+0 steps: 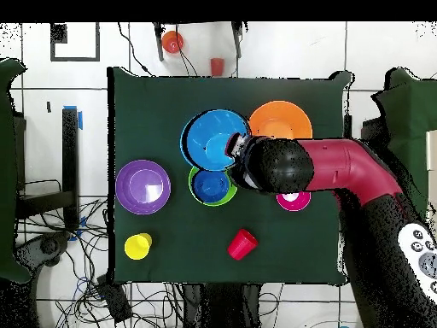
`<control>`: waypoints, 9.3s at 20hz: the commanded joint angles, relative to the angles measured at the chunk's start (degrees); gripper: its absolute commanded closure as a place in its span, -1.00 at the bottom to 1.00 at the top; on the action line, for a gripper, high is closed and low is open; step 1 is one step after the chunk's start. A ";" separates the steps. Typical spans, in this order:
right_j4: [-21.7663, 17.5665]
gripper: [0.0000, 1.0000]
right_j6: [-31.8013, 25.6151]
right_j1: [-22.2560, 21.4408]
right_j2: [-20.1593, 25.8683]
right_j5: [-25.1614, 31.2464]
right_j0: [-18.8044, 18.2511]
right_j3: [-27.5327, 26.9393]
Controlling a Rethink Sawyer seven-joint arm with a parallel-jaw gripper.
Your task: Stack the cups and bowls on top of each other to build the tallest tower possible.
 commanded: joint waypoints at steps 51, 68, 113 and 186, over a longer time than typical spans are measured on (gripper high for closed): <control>-7.94 1.00 -1.79 1.46 -7.55 -3.16 7.09 3.40; -9.45 1.00 0.05 -1.35 -9.90 -5.73 9.70 6.08; -4.76 1.00 -5.47 0.51 -8.98 -9.89 8.08 6.15; -6.99 1.00 -1.71 4.43 -10.37 -18.53 9.41 8.22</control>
